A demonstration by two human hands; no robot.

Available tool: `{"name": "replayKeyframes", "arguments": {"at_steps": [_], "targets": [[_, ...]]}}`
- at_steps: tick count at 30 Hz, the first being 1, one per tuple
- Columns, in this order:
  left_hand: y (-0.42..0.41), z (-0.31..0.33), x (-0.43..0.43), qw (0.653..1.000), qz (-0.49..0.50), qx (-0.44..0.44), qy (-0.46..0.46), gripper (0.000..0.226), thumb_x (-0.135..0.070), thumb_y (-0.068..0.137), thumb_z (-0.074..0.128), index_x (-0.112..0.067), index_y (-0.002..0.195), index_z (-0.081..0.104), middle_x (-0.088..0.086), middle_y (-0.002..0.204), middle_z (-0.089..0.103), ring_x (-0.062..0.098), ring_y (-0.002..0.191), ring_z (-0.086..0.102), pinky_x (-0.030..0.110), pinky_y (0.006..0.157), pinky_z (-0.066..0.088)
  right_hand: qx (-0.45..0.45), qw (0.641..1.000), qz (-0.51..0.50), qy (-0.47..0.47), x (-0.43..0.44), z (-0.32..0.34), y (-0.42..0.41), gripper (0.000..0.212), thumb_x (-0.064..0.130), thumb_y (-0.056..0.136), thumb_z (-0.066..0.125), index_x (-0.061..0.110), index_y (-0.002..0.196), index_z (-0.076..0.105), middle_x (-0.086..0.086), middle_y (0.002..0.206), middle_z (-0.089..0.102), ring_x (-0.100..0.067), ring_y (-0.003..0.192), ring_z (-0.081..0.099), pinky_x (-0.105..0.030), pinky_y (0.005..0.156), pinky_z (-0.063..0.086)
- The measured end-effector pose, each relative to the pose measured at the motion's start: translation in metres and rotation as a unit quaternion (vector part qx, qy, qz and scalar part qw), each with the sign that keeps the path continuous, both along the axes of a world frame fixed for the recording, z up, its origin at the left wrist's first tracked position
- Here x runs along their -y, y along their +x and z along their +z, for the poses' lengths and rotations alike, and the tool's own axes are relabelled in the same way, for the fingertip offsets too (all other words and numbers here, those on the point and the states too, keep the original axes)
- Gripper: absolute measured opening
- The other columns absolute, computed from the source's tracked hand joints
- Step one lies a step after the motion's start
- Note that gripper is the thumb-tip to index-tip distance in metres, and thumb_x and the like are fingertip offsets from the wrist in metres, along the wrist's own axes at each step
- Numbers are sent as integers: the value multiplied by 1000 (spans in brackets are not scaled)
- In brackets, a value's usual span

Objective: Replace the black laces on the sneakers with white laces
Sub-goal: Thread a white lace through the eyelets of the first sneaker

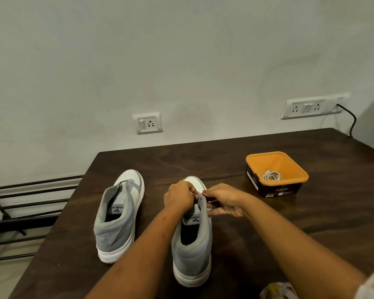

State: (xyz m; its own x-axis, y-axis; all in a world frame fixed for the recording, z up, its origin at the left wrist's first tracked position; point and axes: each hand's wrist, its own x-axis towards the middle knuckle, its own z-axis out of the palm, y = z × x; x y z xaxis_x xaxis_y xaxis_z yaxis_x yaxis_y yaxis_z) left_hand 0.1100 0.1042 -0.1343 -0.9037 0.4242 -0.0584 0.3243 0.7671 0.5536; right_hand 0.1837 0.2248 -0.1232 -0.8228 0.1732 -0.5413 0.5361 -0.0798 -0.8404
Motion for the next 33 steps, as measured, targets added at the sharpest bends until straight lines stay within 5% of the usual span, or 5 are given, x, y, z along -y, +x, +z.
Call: {"name": "replayKeyframes", "arguments": {"at_steps": [17,22,27,30,33], "targets": [[-1,-5,2,969,-131,-206,-41,30,-9,87,48,-25,110,36,-4,95,62,18,94,51,34,83,32,-44,966,-70,244,18,3,-5,29,-4,94,46,11,71,56,-9,72,58,-19,58,54,-32,50,53],[-7,-1,10,979,-105,-171,-31,26,-12,86,51,-28,104,42,-8,98,64,17,100,47,32,81,27,-132,968,-211,24,-1,32,-5,20,1,100,31,12,100,48,-17,99,61,-23,72,63,-33,54,55],[-8,1,12,985,-71,-158,-26,28,-11,87,53,-31,101,42,-11,100,63,15,101,46,31,80,27,-339,823,-411,-196,-15,72,7,22,8,104,25,18,100,44,-10,105,64,-27,103,63,-43,88,51],[-5,4,11,987,-53,-150,-34,26,-13,87,55,-28,106,44,-6,106,61,18,102,46,31,80,34,-362,851,-304,228,-8,68,11,16,12,104,31,19,102,45,-2,117,63,-20,107,58,-33,87,46],[-5,6,15,988,-18,-136,-66,29,-20,84,58,-23,110,44,0,114,52,22,108,44,34,85,42,-292,733,-53,613,-16,49,11,24,-3,93,33,12,105,48,-12,111,63,-28,120,49,-45,115,21]]}}
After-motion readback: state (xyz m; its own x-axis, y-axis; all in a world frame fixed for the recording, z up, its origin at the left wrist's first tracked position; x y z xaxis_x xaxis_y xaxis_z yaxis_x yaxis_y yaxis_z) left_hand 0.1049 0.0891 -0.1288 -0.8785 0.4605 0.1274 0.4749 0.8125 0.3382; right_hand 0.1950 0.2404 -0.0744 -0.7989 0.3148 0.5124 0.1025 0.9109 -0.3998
